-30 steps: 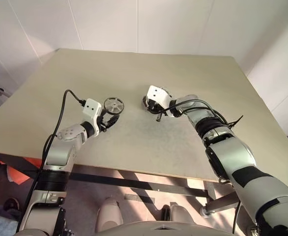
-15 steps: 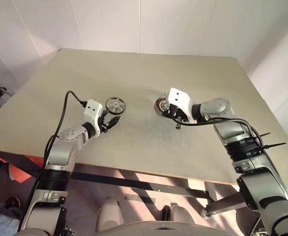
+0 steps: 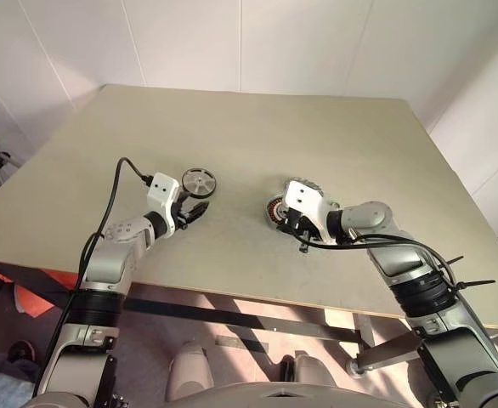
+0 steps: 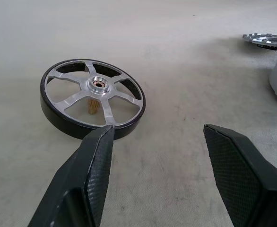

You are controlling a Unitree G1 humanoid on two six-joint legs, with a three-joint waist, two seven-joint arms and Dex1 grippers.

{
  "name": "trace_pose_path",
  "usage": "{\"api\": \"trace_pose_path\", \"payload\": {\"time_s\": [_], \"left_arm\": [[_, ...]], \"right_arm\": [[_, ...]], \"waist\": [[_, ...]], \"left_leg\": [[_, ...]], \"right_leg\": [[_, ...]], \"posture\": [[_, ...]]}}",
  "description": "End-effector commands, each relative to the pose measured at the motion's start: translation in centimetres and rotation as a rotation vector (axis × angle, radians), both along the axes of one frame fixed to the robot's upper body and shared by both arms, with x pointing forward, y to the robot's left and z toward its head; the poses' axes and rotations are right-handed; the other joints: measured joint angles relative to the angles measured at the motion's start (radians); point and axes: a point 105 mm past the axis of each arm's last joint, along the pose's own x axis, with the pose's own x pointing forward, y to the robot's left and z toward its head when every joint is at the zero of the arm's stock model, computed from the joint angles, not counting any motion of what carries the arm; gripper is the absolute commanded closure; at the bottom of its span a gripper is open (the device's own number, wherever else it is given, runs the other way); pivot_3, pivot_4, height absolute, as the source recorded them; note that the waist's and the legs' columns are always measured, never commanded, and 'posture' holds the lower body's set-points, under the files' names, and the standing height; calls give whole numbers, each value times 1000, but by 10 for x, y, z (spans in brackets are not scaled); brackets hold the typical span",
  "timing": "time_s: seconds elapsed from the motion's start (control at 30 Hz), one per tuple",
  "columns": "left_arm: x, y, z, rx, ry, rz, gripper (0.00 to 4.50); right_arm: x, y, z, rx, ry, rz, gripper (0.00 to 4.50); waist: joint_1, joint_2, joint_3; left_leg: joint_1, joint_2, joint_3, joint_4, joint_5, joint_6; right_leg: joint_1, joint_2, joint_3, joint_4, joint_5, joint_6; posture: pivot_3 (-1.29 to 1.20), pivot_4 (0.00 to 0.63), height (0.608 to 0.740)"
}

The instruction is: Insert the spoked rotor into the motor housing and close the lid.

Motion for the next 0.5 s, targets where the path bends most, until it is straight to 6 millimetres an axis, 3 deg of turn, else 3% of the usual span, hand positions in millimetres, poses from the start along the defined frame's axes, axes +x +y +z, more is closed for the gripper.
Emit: {"api": "trace_pose_path", "payload": {"time_s": [0.03, 0.07, 0.17, 0.27, 0.3, 0.4, 0.5], "left_arm": [[5, 2, 17, 6, -64, -3, 1298], [5, 2, 18, 5, -65, -2, 1298], [6, 3, 22, -22, -72, 4, 1298], [6, 2, 22, -24, -72, 2, 1298], [6, 2, 22, -24, -71, 1, 1298], [7, -2, 20, -19, -67, -13, 1298], [8, -2, 20, -14, -65, -18, 1298]], "right_arm": [[4, 8, 30, 51, -86, 29, 2840], [5, 11, 42, 79, -107, 27, 2525], [5, 15, 79, 161, -172, 20, 2525], [22, -2, 96, 185, -214, -107, 2525], [28, -9, 97, 188, -217, -155, 2525], [55, -59, 81, 142, -204, -388, 2525], [62, -100, 61, 92, -177, -539, 2525]], "waist": [[0, 0, 0], [0, 0, 0], [0, 0, 0], [1, 0, 0], [1, -1, -1], [7, -2, -1], [8, -2, -1]], "left_leg": [[0, 0, 0, 0, 0, 0], [0, 0, 0, 0, 0, 0], [0, 0, 0, 0, 0, 0], [1, 0, 0, 0, 0, 0], [1, 0, 0, 0, 0, 0], [5, 0, 0, 0, 0, -1], [5, -2, 0, 0, 0, -1]], "right_leg": [[0, 0, 0, 0, 0, 0], [0, 0, 0, 0, 0, 0], [0, 0, 0, 0, 0, 0], [0, 0, 1, 1, 0, 0], [1, 0, 1, 1, 0, 0], [5, 0, 0, 0, 0, 0], [5, -1, 1, 0, 0, 0]], "posture": [[0, 0, 740], [0, 0, 740], [0, 0, 740], [0, 0, 740], [0, 0, 740], [0, 0, 740], [0, 0, 740]]}}
